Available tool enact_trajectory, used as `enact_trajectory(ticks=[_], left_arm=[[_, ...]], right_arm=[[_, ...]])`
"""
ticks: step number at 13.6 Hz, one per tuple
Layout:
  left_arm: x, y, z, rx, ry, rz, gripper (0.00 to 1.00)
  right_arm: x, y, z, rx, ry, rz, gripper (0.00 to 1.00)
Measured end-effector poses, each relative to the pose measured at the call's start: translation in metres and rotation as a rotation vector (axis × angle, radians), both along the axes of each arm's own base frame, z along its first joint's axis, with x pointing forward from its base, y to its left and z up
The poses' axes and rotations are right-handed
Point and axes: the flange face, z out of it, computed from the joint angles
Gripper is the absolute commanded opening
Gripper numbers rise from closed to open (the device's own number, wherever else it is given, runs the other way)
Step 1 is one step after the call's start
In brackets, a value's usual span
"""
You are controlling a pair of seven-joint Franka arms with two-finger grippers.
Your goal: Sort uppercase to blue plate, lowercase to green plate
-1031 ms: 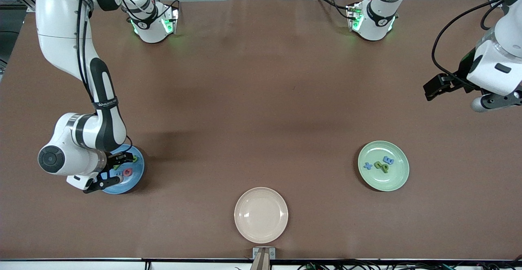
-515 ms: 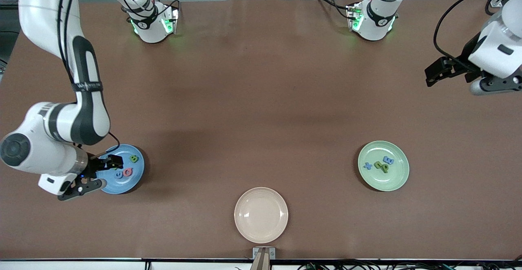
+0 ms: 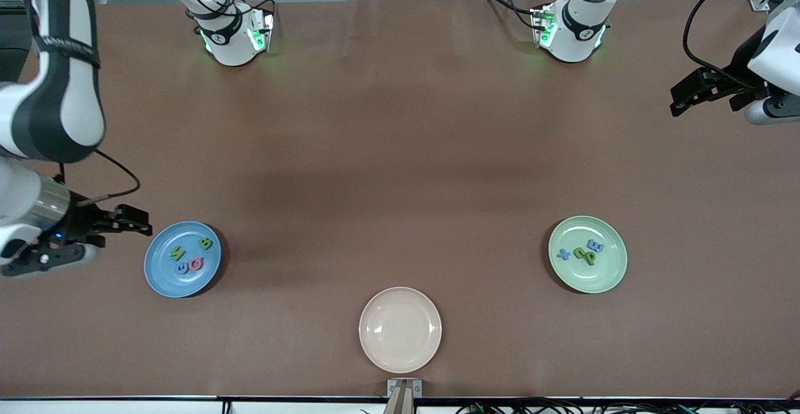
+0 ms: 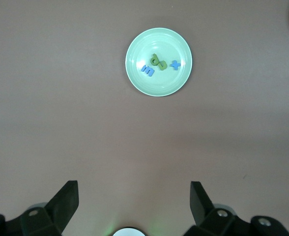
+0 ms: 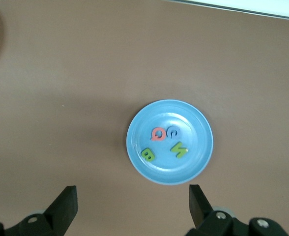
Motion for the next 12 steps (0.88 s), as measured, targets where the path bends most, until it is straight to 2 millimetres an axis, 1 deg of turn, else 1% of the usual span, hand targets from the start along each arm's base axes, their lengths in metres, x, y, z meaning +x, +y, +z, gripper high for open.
enact_trajectory(ticks=[2, 3, 5, 6, 8, 11, 12], left_arm=[[0.0, 0.009, 0.001, 0.0, -0.003, 0.011, 1.0], [0.0, 0.012, 0.003, -0.001, -0.005, 0.013, 1.0], [0.0, 0.014, 0.006, -0.004, -0.013, 0.01, 1.0], [-0.001, 0.014, 0.007, -0.004, -0.016, 0.01, 1.0], [0.0, 0.014, 0.008, -0.005, -0.017, 0.008, 1.0], [0.0, 0.014, 0.008, -0.006, -0.018, 0.009, 1.0], [0.0, 0.014, 0.008, -0.006, -0.018, 0.009, 1.0]], right_arm=[[-0.017, -0.011, 0.037, 0.008, -0.013, -0.048, 1.0], [-0.024, -0.015, 0.051, 0.013, -0.021, -0.054, 1.0], [-0.038, -0.022, 0.073, 0.015, -0.03, -0.081, 1.0], [-0.047, -0.023, 0.081, 0.017, -0.032, -0.105, 1.0], [-0.066, -0.017, 0.095, 0.019, -0.039, -0.133, 1.0], [-0.094, 0.002, 0.121, -0.01, -0.068, -0.159, 1.0], [-0.102, 0.005, 0.125, -0.01, -0.073, -0.159, 1.0]])
